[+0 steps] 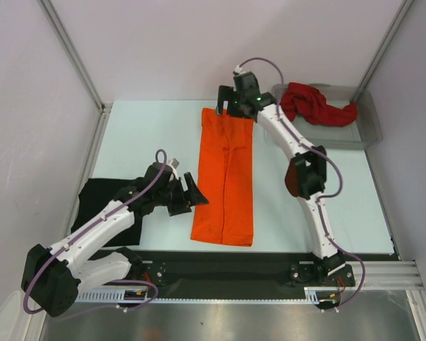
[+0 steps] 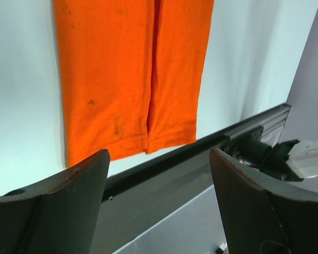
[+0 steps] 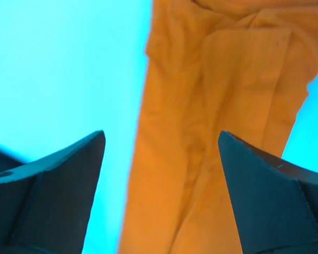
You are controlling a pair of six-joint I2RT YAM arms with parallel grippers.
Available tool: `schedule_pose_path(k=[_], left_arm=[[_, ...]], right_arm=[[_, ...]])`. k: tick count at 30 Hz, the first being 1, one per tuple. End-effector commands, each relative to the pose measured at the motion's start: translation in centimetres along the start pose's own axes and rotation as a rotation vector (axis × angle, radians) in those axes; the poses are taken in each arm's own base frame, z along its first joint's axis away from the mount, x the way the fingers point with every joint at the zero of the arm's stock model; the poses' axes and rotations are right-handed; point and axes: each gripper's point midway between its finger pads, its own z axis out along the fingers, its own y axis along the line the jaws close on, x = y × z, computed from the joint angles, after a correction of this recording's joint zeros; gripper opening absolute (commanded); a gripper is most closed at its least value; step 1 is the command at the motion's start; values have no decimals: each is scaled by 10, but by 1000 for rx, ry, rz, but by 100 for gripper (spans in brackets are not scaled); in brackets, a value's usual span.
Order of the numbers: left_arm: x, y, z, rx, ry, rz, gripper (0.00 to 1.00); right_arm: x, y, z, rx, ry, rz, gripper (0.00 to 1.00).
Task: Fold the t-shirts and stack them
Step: Fold the tshirt
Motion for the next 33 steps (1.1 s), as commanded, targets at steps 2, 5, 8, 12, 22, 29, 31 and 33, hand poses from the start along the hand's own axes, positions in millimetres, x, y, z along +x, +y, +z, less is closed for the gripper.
schedule_pose_path(k=[2,5,8,12,22,29,31,33], left_arm=[[24,1,-2,66,90,-2,82],[24,3,-7,69,80,31,82],[25,-1,-6,82,96,46,82],[21,-10,-6,104,104,48,81],[14,-2,-2,56,112,87,81],[17,4,-1,63,121,73,80],[15,7,-1,59,116,67,80],[13,9,-3,59,109,62,80]], right_arm=[[8,19,-77,-99,128,240,94],[22,34,-102,-127,151,184,91],[49,28,-113,-137,188,166,82],[84,11,-109,-174,230,225,53],[124,-4,-83,-195,352,274,55],[145,-11,-64,-190,404,298,54],[147,-14,-58,-187,413,308,54],[147,-14,-54,-200,412,319,54]])
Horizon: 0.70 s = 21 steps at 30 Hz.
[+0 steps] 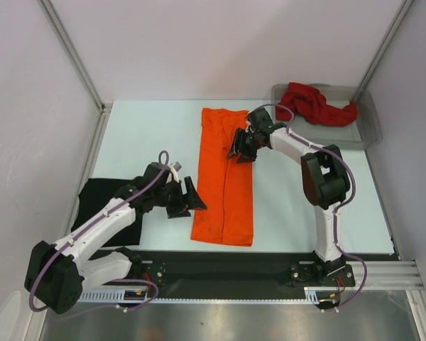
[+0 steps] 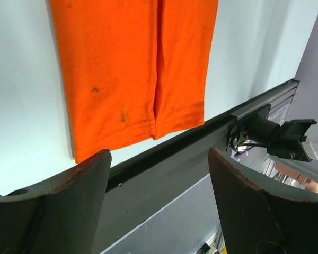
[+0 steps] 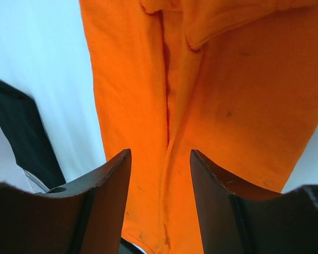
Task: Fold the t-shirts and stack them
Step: Fold the tshirt
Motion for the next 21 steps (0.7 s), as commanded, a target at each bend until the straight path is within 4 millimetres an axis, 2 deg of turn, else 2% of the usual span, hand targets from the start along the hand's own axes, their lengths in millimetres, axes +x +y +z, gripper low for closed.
schedule_pose_path(k=[1,12,21], left_arm=[[-4,-2,-6,36,-18,27,80],[-6,6,-9,28,-23,10,80],[-7,12,-7,25,-26,-4,79]], right_arm=[[-11,6,7,-54,-17,8,54],[-14,5,34,-100,35,68,54],[-35,21,40,-136,8,81,53]])
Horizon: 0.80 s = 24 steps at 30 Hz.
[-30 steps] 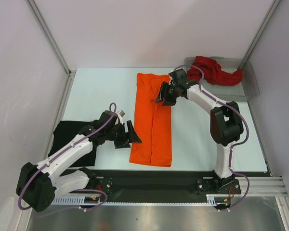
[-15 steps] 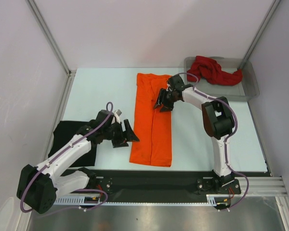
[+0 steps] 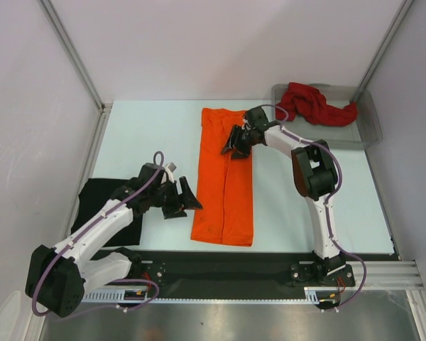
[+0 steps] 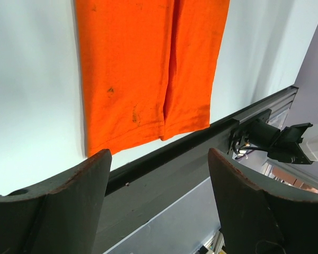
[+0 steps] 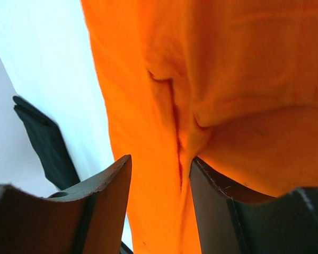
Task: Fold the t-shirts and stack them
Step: Fold the tshirt
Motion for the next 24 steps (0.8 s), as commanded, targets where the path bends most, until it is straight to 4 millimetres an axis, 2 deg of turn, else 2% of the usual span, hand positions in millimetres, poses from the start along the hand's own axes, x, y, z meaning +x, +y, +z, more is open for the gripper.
schedule_pose_path(k=[1,6,10,16,19,20,22,23,24], left_arm=[[-1,-3,-2,35,-6,26,79],[-1,-1,-2,31,-5,24,79],[-1,0,-3,28,-6,17,79],[2,8,-3,-2,-8,-5,80],[4,16,-2,-37,-1,-21,84],[5,17,-1,-42,3,-24,84],[4,21,2,-62,9,-26,84],[5,26,5,-81,23,-31,83],[4,28,8,-88,26,-31,83]], right_arm=[[-17,20,-2,-52,-33,-14,53],[-25,27,7,-63,-37,-14,52],[-25,24,21,-49,-19,-7,52],[-22,19,30,-36,3,21,53],[-22,17,21,0,8,3,55],[-26,22,14,1,-3,-12,55],[-34,26,-4,22,-23,-50,59],[-28,22,-14,60,2,-44,60],[-34,32,-32,64,-23,-69,62]])
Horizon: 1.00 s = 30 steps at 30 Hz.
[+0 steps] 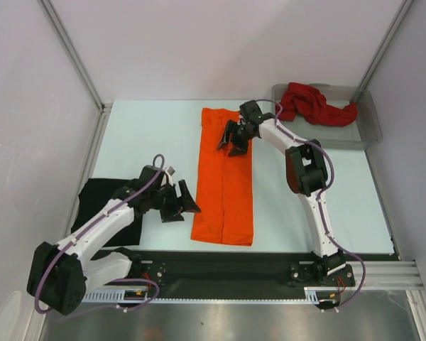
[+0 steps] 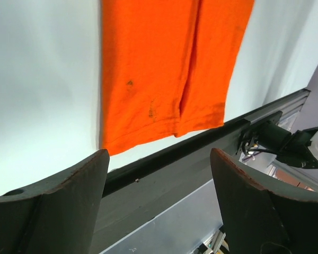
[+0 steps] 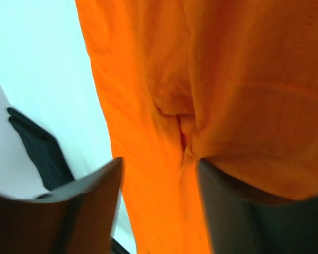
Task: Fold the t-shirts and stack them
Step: Fold the tshirt
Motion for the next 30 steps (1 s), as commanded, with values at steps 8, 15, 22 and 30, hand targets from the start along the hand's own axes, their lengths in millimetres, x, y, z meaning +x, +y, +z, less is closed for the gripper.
schedule_pose_path(k=[8,15,22,30], left_arm=[[-1,29,34,-55,66,-14,66],[24,55,49,-92,131,-57,68],[55,74,53,-149,188,-89,67],[72,98,53,-220,183,-140,60]], right_arm=[[2,-15,-159,311,-92,-287,81],[154,-30,-165,34,116,-171,67],[253,-59,-159,-64,113,-65,56],[294,-82,-151,-139,115,66,52]])
